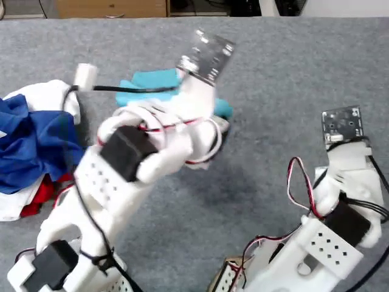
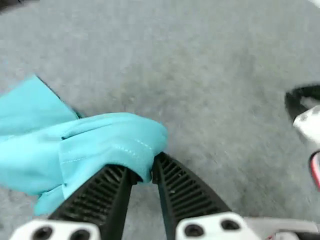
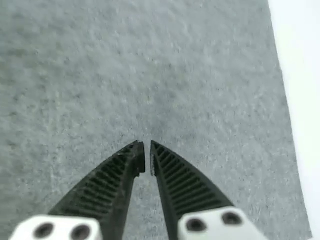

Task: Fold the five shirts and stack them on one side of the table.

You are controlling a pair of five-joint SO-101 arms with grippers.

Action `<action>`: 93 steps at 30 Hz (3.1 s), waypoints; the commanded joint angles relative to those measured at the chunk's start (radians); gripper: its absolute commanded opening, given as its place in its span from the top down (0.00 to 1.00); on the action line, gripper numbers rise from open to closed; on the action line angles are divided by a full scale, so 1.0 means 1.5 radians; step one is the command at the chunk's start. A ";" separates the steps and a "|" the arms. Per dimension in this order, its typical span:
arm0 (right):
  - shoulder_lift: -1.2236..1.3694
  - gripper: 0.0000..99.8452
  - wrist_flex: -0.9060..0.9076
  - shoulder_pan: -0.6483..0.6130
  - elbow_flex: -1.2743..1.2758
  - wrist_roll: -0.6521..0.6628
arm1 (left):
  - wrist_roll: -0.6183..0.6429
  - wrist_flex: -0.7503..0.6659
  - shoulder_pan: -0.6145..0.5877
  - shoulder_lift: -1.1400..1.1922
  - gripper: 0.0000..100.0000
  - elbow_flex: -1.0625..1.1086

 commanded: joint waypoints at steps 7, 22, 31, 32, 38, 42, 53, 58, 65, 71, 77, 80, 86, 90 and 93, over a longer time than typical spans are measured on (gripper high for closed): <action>0.001 0.96 -0.026 0.024 0.015 0.019 | 0.040 0.049 -0.059 0.036 0.82 0.044; 0.003 0.96 0.058 -0.243 0.010 0.026 | -0.003 0.148 -0.497 0.030 0.83 0.051; 0.108 0.96 0.144 -0.436 0.011 0.032 | -0.120 0.195 -0.892 0.033 0.83 0.052; 0.137 0.96 0.142 -0.442 0.010 0.032 | -0.131 0.195 -0.912 0.034 0.84 0.052; 0.332 0.96 0.154 -0.476 -0.058 0.032 | -0.215 0.192 -0.944 0.033 0.89 0.093; 0.459 0.96 0.185 -0.506 -0.137 -0.009 | -0.221 0.190 -0.945 0.035 0.89 0.125; 0.543 0.80 0.175 -0.596 -0.168 -0.125 | -0.221 0.190 -0.948 0.031 0.89 0.136; 0.544 0.80 0.117 -0.636 -0.127 -0.148 | -0.221 0.190 -0.948 0.031 0.89 0.136; 0.545 0.80 0.008 -0.660 -0.043 -0.176 | -0.221 0.190 -0.946 0.031 0.89 0.138; 0.545 0.80 -0.045 -0.659 0.005 -0.175 | -0.221 0.190 -0.948 0.031 0.89 0.141; 0.587 0.80 -0.083 -0.658 -0.002 -0.175 | -0.221 0.190 -0.948 0.030 0.89 0.140; 0.650 0.80 -0.077 -0.658 -0.027 -0.175 | -0.221 0.190 -0.948 0.030 0.89 0.137; 0.713 0.80 -0.048 -0.640 -0.081 -0.175 | -0.221 0.190 -0.949 0.030 0.89 0.136; 0.719 0.81 -0.044 -0.614 -0.083 -0.173 | -0.222 0.190 -0.949 0.030 0.89 0.136; 0.719 0.85 -0.030 -0.606 -0.077 -0.169 | -0.222 0.190 -0.946 0.030 0.89 0.136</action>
